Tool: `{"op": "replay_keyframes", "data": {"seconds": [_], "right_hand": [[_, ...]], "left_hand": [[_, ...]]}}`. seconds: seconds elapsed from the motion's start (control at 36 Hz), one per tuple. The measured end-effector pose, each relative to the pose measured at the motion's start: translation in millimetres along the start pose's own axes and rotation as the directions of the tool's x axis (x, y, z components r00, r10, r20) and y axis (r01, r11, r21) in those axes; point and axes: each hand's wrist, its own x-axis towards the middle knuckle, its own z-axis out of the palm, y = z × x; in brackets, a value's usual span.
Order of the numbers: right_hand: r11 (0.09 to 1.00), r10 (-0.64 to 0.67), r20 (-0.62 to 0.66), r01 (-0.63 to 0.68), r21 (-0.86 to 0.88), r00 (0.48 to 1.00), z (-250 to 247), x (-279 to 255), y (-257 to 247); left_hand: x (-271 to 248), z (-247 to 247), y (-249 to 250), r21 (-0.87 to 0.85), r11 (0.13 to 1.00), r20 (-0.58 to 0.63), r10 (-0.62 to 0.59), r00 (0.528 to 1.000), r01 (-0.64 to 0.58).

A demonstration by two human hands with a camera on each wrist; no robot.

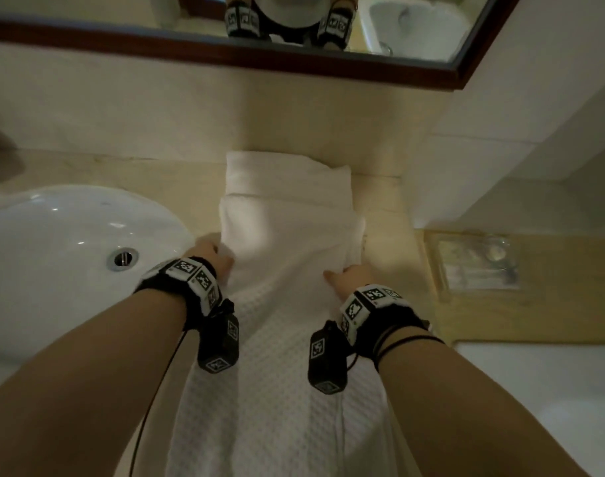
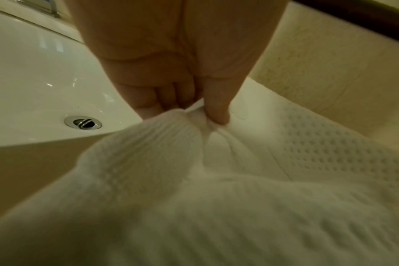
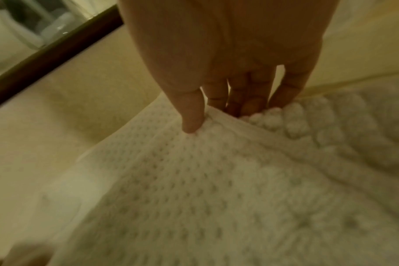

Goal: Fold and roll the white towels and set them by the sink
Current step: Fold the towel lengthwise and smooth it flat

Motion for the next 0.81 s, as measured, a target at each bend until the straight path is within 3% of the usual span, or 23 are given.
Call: {"op": "replay_keyframes", "data": {"seconds": [0.11, 0.28, 0.42, 0.53, 0.69, 0.81], "right_hand": [[1.000, 0.015, -0.127, -0.018, -0.020, 0.992, -5.1, -0.4, 11.5], [0.999, -0.032, -0.162, 0.031, -0.010, 0.986, -0.5, 1.0, 25.7], [0.987, 0.013, -0.110, 0.005, 0.162, 0.994, -7.8, -0.7, 22.1], [0.994, -0.005, -0.033, 0.009, 0.107, 0.999, -24.3, 3.1, 6.9], [0.999, 0.046, -0.084, -0.044, 0.029, 0.995, -25.4, -2.4, 12.2], [0.995, -0.009, -0.078, 0.002, -0.095, 0.997, -22.0, -8.3, 22.8]], "left_hand": [[2.1, 0.1, 4.6, -0.022, 1.000, -0.019, -0.023, 1.000, 0.022], [-7.8, 5.7, 10.9, -0.058, 0.998, -0.039, -0.019, 0.999, 0.017], [-15.6, 1.5, 0.3, -0.037, 0.999, 0.091, -0.012, 0.996, 0.015], [-17.8, 0.1, -4.4, -0.043, 0.999, 0.125, -0.004, 0.992, 0.009], [-25.4, 9.5, -4.6, 0.061, 0.998, 0.153, -0.019, 0.988, 0.010], [-32.7, 13.2, -1.1, 0.158, 0.987, 0.118, -0.042, 0.992, 0.023]]}}
